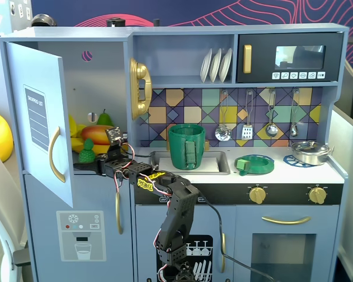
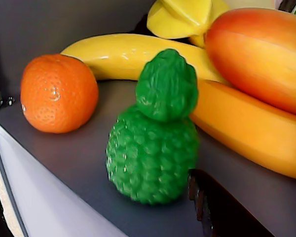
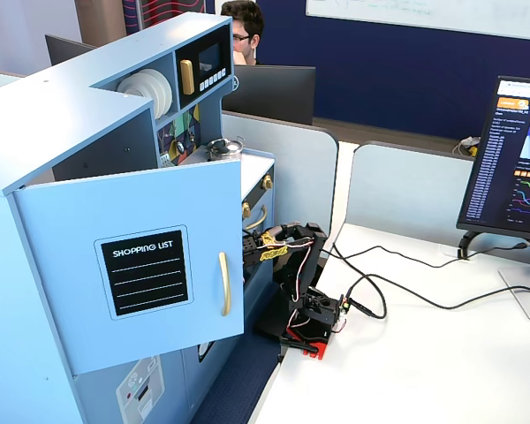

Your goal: Pick up the green pineapple from the left cabinet and place it in the green recipient

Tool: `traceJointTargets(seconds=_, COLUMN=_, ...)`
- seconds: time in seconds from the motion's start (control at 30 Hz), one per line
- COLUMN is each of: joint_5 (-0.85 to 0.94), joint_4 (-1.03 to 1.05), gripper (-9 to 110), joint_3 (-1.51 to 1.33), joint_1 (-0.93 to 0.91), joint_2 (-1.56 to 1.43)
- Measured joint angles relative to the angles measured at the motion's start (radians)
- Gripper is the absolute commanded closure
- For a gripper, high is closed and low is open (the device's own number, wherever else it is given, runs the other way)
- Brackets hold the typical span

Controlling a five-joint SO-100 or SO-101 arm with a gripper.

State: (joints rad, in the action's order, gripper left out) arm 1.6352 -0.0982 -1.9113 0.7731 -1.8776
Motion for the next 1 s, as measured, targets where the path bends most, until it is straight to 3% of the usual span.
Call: traceJointTargets(seconds=1.0, joint_5=0.02, joint_4=-0.072, gripper=61, joint_3=0.334, joint_1=-0.018, joint_2=0.38)
